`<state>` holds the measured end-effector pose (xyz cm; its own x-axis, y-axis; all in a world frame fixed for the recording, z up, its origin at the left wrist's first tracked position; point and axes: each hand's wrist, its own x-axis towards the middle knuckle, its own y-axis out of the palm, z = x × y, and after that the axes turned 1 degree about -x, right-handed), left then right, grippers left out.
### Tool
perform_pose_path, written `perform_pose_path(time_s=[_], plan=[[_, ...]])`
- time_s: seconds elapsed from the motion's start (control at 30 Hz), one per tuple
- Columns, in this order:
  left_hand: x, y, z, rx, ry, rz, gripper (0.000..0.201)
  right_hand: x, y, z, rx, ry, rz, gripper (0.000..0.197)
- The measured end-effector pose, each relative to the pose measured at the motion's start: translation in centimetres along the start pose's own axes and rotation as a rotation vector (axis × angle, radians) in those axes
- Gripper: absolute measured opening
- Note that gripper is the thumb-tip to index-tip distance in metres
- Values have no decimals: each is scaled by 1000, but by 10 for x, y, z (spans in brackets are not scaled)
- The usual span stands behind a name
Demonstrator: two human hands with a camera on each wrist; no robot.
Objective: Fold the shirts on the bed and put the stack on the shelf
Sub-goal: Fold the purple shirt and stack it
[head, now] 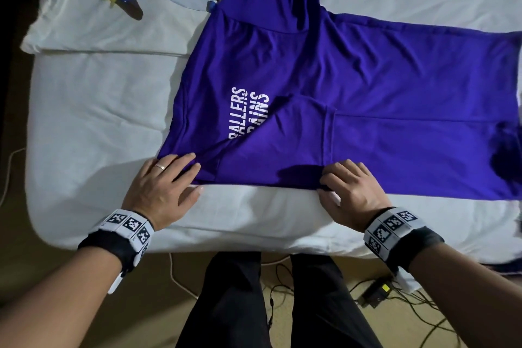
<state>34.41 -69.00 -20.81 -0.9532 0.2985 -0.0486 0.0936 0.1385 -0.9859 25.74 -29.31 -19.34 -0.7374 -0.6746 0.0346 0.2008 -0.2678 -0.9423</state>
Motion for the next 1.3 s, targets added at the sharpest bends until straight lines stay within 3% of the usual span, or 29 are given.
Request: perform_pose_path(time_s=[0.2, 0.4, 0.53, 0.63, 0.77, 0.87, 1.07, 1.3], plan=[[43, -10, -30, -112, -66, -112, 47, 39, -4, 5, -49, 161, -86, 26], [70, 14, -49, -20, -142, 212, 80, 54, 24, 6, -224, 300, 250, 78], [66, 18, -39, 40, -144, 306, 91, 23, 19, -17, -248, 330, 340, 93], [83, 2, -45, 62, -129, 267, 89, 5, -2, -45, -227, 274, 333, 85], [130, -21, -56, 3, -204, 72, 65, 2, -33, -101, -223, 232, 169, 65], [179, -25, -70, -100, -246, 2, 54, 12, -54, -152, -221, 276, 87, 50], [265, -23, -126, -279, -376, -1, 33, 32, -102, -249, -185, 485, 194, 27], [356, -28, -156, -274, -317, 6, 41, 59, -133, -331, -133, 520, 234, 22]])
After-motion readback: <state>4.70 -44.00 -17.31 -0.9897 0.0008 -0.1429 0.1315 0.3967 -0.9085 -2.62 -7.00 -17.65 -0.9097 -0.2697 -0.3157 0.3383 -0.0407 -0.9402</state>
